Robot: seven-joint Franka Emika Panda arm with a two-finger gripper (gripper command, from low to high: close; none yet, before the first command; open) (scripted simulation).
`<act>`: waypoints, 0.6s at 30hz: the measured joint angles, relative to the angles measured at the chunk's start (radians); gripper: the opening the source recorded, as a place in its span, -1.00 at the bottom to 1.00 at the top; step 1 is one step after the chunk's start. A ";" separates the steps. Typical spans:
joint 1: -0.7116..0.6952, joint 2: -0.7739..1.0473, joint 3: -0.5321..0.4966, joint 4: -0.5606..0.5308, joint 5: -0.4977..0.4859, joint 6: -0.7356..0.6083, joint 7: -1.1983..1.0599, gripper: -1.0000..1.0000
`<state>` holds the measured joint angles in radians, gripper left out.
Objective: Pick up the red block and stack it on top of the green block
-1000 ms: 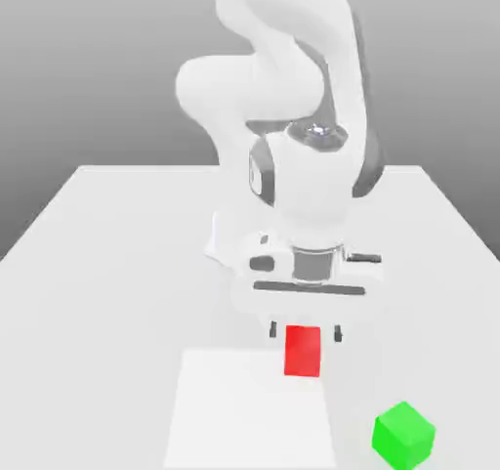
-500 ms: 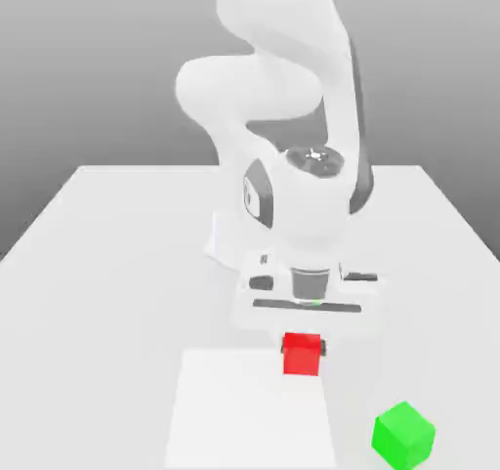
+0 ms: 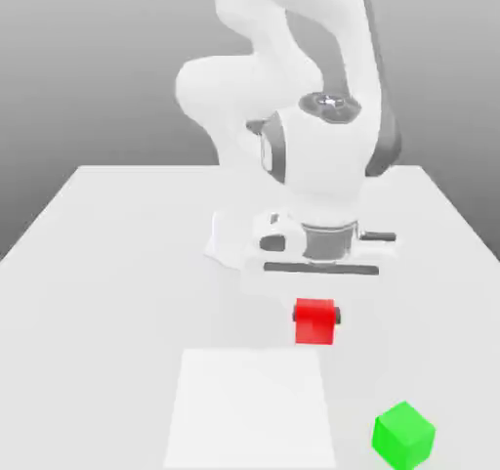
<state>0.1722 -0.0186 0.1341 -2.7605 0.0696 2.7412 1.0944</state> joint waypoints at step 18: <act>0.097 0.343 -0.035 0.375 -0.143 -0.032 0.194 1.00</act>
